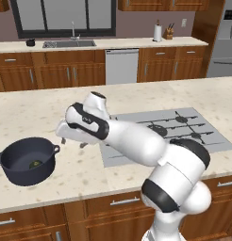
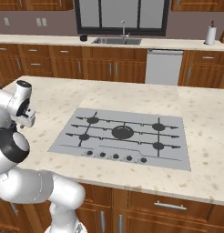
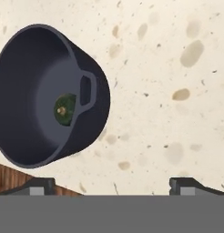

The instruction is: Turn on the sink faucet. Then move the squash from the counter to the sink. Turn off the sink. Move the vegetable from the sink to the pot next to the stove. Finally move the pot to the front right burner.

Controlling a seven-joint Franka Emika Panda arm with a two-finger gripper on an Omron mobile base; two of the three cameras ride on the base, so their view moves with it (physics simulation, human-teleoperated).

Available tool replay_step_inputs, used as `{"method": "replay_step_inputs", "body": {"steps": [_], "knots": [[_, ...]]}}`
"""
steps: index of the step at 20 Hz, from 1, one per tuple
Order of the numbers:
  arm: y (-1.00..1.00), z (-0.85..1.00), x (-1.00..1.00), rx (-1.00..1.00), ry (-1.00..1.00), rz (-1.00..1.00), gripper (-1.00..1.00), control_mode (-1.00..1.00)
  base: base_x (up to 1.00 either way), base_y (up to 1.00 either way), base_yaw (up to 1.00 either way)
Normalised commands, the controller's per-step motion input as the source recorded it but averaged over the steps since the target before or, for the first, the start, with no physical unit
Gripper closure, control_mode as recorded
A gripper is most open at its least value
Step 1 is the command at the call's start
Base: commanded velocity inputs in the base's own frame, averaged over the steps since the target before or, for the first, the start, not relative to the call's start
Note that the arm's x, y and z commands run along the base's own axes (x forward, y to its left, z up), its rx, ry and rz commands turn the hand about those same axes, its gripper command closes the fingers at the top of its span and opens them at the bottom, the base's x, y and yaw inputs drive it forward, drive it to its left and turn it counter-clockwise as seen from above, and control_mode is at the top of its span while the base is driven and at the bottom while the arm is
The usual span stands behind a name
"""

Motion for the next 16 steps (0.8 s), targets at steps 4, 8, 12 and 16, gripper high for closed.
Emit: {"method": "replay_step_inputs", "body": {"steps": [4, 8, 12, 16], "knots": [[0.04, -0.02, 0.01, 0.0, 0.1, 0.0, -1.0, -1.0, 0.0, 0.0, 0.0], [0.24, -0.13, 0.15, -0.01, 0.11, 0.0, -1.0, -1.0, 0.0, 0.0, 0.0], [0.44, -0.1, 0.3, 0.0, 0.13, 0.0, -1.0, -1.0, 0.0, 0.0, 0.0], [0.34, -0.23, 0.31, 0.0, 0.08, 0.0, -1.0, -1.0, 0.0, 0.0, 0.0]]}}
